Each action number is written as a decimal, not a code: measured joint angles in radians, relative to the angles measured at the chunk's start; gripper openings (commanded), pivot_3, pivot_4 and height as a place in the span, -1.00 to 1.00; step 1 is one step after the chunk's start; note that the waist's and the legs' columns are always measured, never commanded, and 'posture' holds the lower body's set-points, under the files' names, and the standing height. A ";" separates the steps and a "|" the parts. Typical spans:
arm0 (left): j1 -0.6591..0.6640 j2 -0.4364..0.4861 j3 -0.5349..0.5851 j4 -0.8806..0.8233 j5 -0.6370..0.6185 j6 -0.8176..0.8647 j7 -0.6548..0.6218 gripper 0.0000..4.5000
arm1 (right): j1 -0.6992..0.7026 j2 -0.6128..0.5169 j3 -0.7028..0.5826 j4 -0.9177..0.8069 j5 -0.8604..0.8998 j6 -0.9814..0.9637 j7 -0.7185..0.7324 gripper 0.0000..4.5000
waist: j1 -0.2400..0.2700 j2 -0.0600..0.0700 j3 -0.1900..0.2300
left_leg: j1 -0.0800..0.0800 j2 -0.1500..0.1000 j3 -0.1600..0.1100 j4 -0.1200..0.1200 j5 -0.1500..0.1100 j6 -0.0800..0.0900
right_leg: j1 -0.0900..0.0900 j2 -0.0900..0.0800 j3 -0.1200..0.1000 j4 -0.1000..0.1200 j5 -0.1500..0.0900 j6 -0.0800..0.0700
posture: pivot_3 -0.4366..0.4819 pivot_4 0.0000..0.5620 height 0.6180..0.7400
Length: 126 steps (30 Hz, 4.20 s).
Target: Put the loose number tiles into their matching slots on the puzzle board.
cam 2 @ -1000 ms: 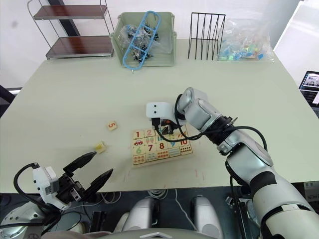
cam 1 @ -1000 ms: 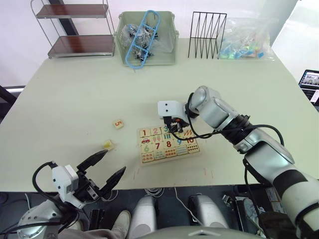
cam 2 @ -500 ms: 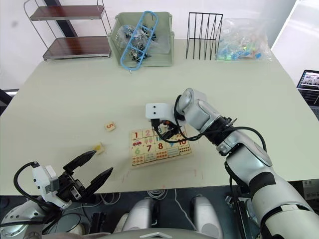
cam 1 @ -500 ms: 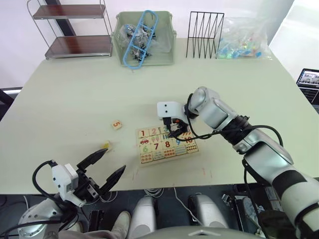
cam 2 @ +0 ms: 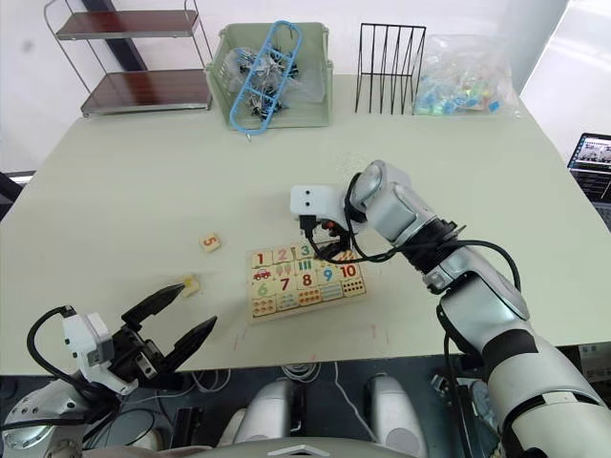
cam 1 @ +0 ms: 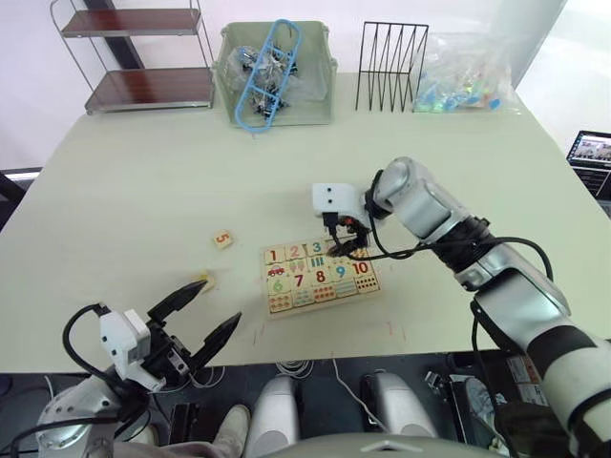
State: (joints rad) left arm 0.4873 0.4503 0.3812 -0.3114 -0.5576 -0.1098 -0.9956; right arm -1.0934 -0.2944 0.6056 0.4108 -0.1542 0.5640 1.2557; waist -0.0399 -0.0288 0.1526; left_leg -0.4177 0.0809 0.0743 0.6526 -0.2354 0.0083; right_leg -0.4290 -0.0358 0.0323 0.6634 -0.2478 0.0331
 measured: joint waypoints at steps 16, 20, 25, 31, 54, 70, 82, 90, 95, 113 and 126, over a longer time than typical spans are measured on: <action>-0.025 0.015 -0.001 0.000 0.001 0.017 0.001 1.00 | 0.084 -0.014 -0.024 -0.013 0.009 -0.011 -0.023 -0.96 | 0.000 0.001 0.000 | 0.000 0.000 0.000 0.000 0.000 0.000 | 0.000 0.000 0.000 0.000 0.000 0.000 | -0.05 -0.47 1.00; -0.023 0.015 -0.001 0.000 0.003 0.017 0.001 1.00 | 0.089 -0.010 -0.023 -0.013 0.005 -0.021 -0.030 -0.96 | 0.000 0.001 0.000 | 0.000 0.000 0.000 0.000 0.000 0.000 | 0.000 0.000 0.000 0.000 0.000 0.000 | -0.05 -0.47 1.00; -0.021 0.015 -0.001 0.000 0.003 0.017 0.007 1.00 | 0.091 0.007 -0.023 -0.013 0.006 -0.022 -0.039 -0.96 | 0.000 0.001 0.000 | 0.000 0.000 0.000 0.000 0.000 0.000 | 0.000 0.000 0.000 0.000 0.000 0.000 | -0.05 -0.47 1.00; -0.015 0.015 -0.001 0.000 0.003 0.017 0.013 1.00 | 0.094 0.012 -0.023 -0.014 0.006 -0.022 -0.040 -0.96 | 0.000 0.001 0.000 | 0.000 0.000 0.000 0.000 0.000 0.000 | 0.000 0.000 0.000 0.000 0.000 0.000 | -0.05 -0.47 1.00; -0.021 0.017 -0.013 0.000 0.003 0.024 0.021 1.00 | 0.097 0.020 -0.023 -0.014 0.006 -0.022 -0.046 -0.96 | 0.000 0.001 0.000 | 0.000 0.000 0.000 0.000 0.000 0.000 | 0.000 0.000 0.000 0.000 0.000 0.000 | -0.05 -0.47 1.00; -0.029 0.028 -0.013 0.000 0.003 0.036 0.023 1.00 | 0.099 0.001 -0.023 -0.020 0.007 -0.024 -0.041 -0.96 | 0.000 0.001 0.000 | 0.000 0.000 0.000 0.000 0.000 0.000 | 0.000 0.000 0.000 0.000 0.000 0.000 | -0.05 -0.47 1.00; -0.058 0.060 0.007 0.028 0.004 0.037 0.022 1.00 | 0.220 -0.081 -0.178 -0.248 0.109 0.066 -0.090 -0.96 | 0.003 0.001 0.001 | 0.000 0.000 0.000 -0.001 0.000 0.000 | 0.000 0.000 0.000 0.000 0.000 0.000 | -0.05 -0.47 1.00; -0.092 0.110 0.067 0.132 -0.011 0.040 0.005 1.00 | 0.379 -0.177 -0.400 -0.465 0.247 0.158 -0.173 -0.96 | 0.004 0.001 0.001 | 0.000 0.000 0.000 -0.001 0.000 0.000 | 0.000 0.000 0.000 -0.001 0.000 0.000 | -0.05 -0.47 1.00; -0.150 0.149 0.091 0.210 -0.036 0.084 -0.013 1.00 | 0.587 -0.240 -0.539 -0.594 0.295 0.171 -0.276 -0.96 | 0.010 0.000 0.001 | 0.000 0.000 0.000 -0.001 0.000 0.000 | 0.000 0.000 0.000 -0.001 0.000 0.000 | -0.05 -0.47 1.00; -0.233 0.194 0.122 0.436 0.024 0.091 -0.022 1.00 | 1.241 -0.207 -0.987 -0.635 0.470 -0.307 -0.430 -0.74 | 0.005 -0.001 0.000 | 0.004 0.000 0.000 0.000 0.000 0.000 | 0.004 0.001 0.002 -0.001 0.000 0.001 | -0.05 -0.47 1.00; -0.218 0.205 0.127 0.481 0.056 0.033 -0.064 1.00 | 1.451 -0.121 -1.050 -0.589 0.631 -0.501 -0.340 0.97 | 0.005 -0.001 0.000 | 0.005 0.000 0.000 0.000 0.000 0.000 | 0.004 0.000 0.003 0.000 0.000 0.001 | -0.05 -0.47 1.00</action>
State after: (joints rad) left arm 0.2692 0.6557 0.5087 0.1692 -0.5011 -0.0771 -1.0599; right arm 0.3581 -0.4158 -0.4446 -0.1782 0.4768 0.0628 0.9156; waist -0.0346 -0.0296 0.1528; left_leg -0.4131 0.0808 0.0740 0.6527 -0.2354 0.0083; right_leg -0.4247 -0.0356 0.0348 0.6629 -0.2480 0.0342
